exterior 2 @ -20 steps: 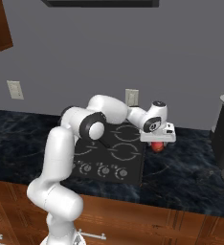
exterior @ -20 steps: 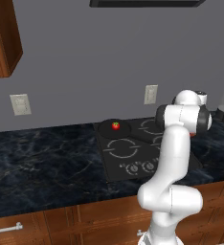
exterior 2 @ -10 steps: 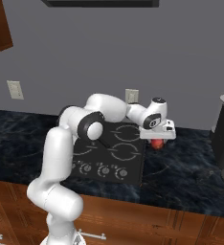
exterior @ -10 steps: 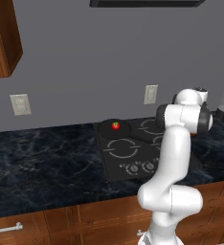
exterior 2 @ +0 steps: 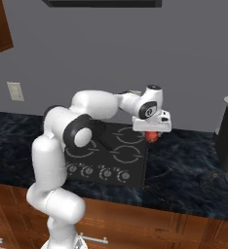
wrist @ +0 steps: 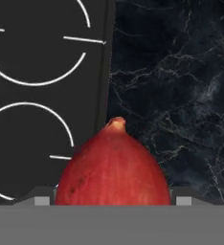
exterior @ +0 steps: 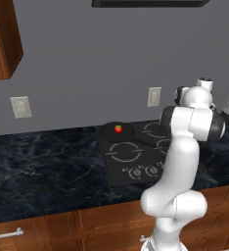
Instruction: Place the pan on the rear left burner on the stove. Then place the tomato and the onion in the pan and turn on the rear left burner.
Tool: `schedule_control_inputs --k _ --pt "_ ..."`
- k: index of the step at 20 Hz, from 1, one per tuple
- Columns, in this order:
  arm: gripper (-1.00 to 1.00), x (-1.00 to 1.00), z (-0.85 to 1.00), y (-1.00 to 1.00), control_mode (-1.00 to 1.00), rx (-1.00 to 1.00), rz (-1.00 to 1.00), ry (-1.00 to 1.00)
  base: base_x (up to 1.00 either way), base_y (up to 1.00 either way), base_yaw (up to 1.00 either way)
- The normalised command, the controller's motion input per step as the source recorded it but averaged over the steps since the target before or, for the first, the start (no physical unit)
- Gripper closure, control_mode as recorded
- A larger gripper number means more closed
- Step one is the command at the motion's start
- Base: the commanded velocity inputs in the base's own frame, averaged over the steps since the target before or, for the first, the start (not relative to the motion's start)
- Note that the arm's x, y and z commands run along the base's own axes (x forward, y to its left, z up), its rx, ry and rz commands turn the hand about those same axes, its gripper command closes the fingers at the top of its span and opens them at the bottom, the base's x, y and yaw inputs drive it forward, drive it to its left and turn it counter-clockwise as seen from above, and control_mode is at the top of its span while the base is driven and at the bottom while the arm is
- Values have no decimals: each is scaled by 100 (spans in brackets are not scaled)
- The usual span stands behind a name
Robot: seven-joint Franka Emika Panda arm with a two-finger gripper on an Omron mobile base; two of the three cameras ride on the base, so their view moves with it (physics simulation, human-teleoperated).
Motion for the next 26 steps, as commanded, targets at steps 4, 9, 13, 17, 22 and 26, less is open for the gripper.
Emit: schedule_control_inputs --k 4,9,13,17,22,26 --pt "100 -74 61 56 -100 0 0 0 0 0 0" --pt "100 -72 46 58 -100 0 0 0 0 0 0" --pt "100 -46 40 69 -100 0 0 0 0 0 0" --pt "100 -16 41 71 -100 -2 0 -2 0 0 0" --pt "100 -6 39 69 -100 -1 0 -2 0 0 0" --pt "100 0 31 74 -100 0 0 -2 0 0 0"
